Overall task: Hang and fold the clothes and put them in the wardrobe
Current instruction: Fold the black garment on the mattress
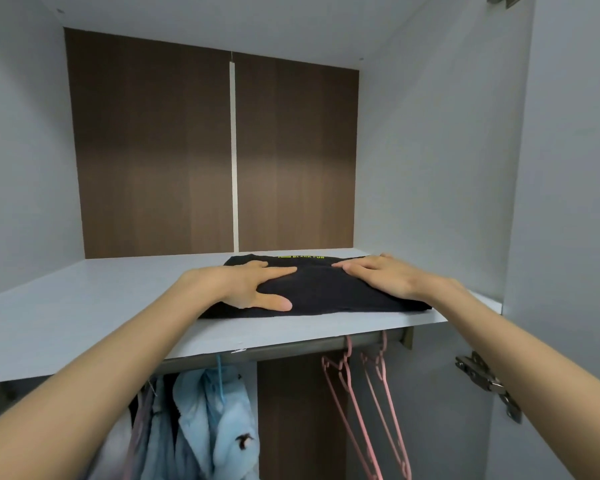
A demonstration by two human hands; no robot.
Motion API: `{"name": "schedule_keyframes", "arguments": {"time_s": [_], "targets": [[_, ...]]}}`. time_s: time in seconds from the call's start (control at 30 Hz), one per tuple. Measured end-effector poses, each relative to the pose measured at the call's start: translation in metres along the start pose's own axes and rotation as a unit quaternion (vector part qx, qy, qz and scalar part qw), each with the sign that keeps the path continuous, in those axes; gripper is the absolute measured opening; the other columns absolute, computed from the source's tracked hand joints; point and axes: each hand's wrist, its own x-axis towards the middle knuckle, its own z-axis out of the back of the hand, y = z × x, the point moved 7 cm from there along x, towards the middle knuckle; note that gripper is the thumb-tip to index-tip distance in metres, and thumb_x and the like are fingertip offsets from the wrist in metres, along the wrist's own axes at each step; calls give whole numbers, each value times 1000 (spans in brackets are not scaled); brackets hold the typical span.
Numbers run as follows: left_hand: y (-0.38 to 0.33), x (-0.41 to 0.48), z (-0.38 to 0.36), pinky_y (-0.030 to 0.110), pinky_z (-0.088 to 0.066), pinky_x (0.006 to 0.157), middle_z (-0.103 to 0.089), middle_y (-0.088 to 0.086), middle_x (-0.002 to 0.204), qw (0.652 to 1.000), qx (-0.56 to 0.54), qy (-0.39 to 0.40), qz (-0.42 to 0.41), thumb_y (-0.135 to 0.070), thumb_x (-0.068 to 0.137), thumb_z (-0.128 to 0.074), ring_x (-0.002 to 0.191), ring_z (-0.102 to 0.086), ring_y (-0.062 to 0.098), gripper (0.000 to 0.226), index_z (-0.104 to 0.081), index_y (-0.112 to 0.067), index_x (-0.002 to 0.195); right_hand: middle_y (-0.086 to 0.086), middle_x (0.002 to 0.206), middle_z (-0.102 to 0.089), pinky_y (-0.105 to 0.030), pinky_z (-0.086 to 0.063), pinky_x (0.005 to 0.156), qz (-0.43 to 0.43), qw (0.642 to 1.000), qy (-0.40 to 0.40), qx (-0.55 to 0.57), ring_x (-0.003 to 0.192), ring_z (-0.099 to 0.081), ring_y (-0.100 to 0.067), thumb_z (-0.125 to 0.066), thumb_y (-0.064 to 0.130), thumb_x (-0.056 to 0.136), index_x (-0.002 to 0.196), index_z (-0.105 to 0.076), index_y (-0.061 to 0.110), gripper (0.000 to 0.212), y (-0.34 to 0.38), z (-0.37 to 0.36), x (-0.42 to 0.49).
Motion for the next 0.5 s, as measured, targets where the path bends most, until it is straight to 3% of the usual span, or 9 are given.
{"name": "schedule_keyframes", "arguments": {"time_s": [0.07, 0.17, 0.23, 0.33, 0.37, 0.43, 0.5], "targets": [[1, 5, 5, 46, -14, 117, -3, -1, 159, 1000, 22, -9, -5, -57, 89, -45, 146, -6, 23, 69, -8, -46, 146, 6, 138, -46, -32, -19, 109, -18, 1000, 6, -22, 132, -30, -21, -23, 53, 99, 130, -47, 52, 40, -1, 2, -5], [7, 16, 16, 43, -28, 111, -21, 2, 155, 994, 105, -36, 11, -51, 93, -44, 141, -23, 25, 64, -11, -42, 147, 3, 110, -47, -34, -28, 105, -36, 998, 7, -47, 122, -38, -21, -23, 60, 96, 126, -52, 50, 43, 2, 8, -15], [7, 25, 23, 40, -38, 98, -32, 1, 148, 982, 170, -71, 44, -48, 95, -43, 134, -35, 27, 60, -13, -45, 147, 9, 92, -42, -31, -34, 95, -36, 997, -3, -67, 108, -45, -18, -25, 64, 93, 119, -58, 47, 45, 11, 12, -22], [-6, 38, 27, 34, -38, 88, -42, 4, 137, 965, 219, -118, 79, -38, 98, -44, 126, -44, 27, 55, -17, -47, 145, 12, 83, -41, -29, -36, 82, -6, 989, -61, -135, 94, -45, -14, -28, 68, 91, 110, -65, 45, 47, 28, 20, -31], [-10, 44, 28, 31, -37, 85, -45, 4, 134, 962, 224, -131, 87, -32, 98, -45, 124, -46, 27, 54, -21, -46, 144, 10, 87, -46, -29, -36, 83, 16, 985, -83, -149, 97, -47, -14, -30, 68, 90, 112, -65, 45, 47, 34, 21, -33], [-12, 56, 28, 28, -37, 81, -49, 4, 133, 962, 208, -146, 97, -18, 97, -45, 121, -50, 26, 55, -28, -42, 143, 7, 118, -52, -28, -33, 100, 55, 992, -68, -85, 120, -44, -13, -35, 69, 87, 125, -56, 46, 49, 39, 12, -33], [-7, 72, 23, 29, -42, 89, -47, 6, 139, 977, 142, -128, 90, -9, 94, -43, 123, -48, 28, 58, -30, -34, 145, 11, 148, -36, -36, -17, 116, 74, 997, 1, -14, 140, -25, -8, -40, 71, 85, 137, -40, 50, 56, 39, -5, -30]]}}
